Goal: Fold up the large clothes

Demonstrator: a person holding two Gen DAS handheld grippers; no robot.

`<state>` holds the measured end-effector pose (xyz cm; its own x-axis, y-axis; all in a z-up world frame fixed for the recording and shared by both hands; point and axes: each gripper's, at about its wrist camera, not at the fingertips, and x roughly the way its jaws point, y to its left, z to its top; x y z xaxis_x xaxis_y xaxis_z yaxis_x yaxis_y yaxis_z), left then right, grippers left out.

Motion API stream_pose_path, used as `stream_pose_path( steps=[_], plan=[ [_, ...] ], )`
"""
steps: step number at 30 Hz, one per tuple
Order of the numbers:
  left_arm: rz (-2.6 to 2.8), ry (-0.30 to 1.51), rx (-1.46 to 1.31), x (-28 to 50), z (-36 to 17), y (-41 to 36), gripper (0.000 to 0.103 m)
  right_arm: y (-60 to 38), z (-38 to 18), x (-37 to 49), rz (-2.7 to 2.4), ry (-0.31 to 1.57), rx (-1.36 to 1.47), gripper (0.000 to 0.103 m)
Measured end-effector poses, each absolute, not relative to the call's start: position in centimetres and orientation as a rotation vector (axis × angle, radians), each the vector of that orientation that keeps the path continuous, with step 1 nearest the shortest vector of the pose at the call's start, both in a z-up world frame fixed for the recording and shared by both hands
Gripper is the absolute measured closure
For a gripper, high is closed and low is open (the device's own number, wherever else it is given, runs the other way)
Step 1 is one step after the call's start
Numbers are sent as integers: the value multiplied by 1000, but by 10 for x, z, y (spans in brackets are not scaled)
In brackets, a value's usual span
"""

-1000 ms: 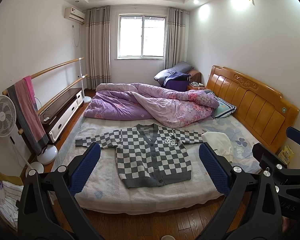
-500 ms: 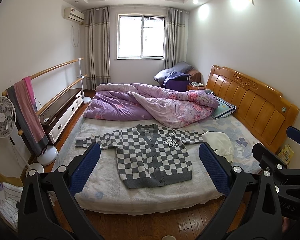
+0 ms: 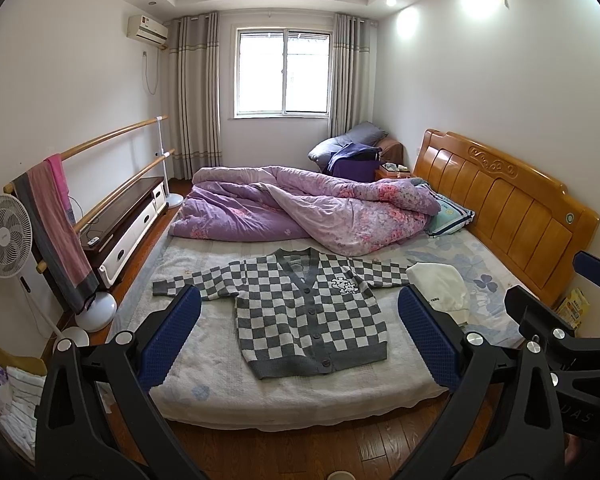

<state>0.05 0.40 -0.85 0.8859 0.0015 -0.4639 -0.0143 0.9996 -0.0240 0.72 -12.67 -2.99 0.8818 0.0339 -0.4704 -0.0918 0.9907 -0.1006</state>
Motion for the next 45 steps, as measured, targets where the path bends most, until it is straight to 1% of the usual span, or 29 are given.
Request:
stream_pose_path(
  steps=[9, 13, 32, 45],
  plan=[
    [8, 489, -26, 3, -15, 5, 5, -127, -33, 10, 69, 498, -120, 7],
    [4, 493, -27, 17, -30, 19, 5, -126, -31, 12, 68, 501, -122, 7],
    [14, 514, -24, 23, -36, 12, 5, -135, -33, 37, 77, 530, -118, 7],
    [46, 562, -24, 75, -47, -21, 5, -161, -37, 88, 111, 566, -121, 7]
  ],
)
